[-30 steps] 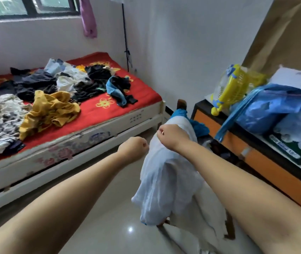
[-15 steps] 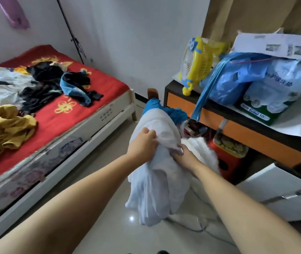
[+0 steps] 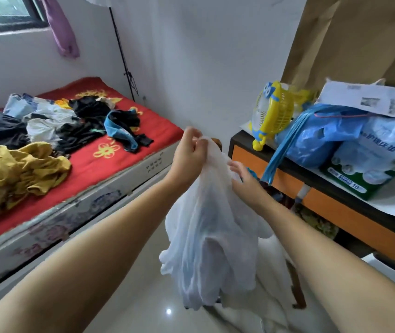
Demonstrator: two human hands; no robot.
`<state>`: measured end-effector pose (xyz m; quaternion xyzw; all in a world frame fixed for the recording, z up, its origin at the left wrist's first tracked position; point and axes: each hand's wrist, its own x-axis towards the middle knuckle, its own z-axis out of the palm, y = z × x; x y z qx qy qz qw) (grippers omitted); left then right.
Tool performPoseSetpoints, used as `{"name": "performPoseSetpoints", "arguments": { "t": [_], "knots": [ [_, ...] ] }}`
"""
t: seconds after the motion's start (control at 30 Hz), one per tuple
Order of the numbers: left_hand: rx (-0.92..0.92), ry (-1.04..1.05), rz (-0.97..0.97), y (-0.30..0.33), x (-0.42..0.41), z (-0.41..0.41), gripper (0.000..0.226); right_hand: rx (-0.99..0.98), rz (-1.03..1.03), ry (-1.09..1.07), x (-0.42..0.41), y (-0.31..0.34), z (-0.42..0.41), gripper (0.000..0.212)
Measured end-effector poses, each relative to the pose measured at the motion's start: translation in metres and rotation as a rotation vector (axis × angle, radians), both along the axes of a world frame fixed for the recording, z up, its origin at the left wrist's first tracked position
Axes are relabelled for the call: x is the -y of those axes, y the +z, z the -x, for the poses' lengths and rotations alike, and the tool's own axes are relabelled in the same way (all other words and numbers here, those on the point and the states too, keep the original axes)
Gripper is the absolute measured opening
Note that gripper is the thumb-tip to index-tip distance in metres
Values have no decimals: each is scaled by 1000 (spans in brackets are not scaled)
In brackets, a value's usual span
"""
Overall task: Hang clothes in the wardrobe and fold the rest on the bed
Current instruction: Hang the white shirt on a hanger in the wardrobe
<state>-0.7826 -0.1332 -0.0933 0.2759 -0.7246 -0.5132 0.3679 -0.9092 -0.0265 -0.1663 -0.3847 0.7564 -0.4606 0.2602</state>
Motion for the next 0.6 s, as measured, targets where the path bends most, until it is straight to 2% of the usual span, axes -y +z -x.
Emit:
{"name": "performPoseSetpoints", "arguments": {
  "t": [0.03,0.1,0.13,0.2,0.27,0.37,0.43,0.5,0.6],
  "knots": [
    [-62,19,-7,16,1,-1,12,-69,11,42,4,5,-5,42],
    [-149,68,23,47,7,-9,20,-134,54,53,11,14,-15,31],
    [-180,105,50,60,12,-16,23,-92,72,48,12,18,-20,26],
    [-237,208,90,78,26,-38,23,51,81,62,15,30,-29,38],
    [-260,336,109,86,44,-66,20,126,42,179,20,42,-40,40],
    [-169,584,128,80,72,-114,12,82,-123,365,32,63,-54,49],
    [-130,714,69,66,83,-148,10,177,-164,513,41,77,-66,44],
    [-6,800,55,50,82,-179,9,214,-98,573,54,89,-82,31],
    [305,721,29,24,60,-207,6,266,53,523,80,106,-118,26]
  ]
}}
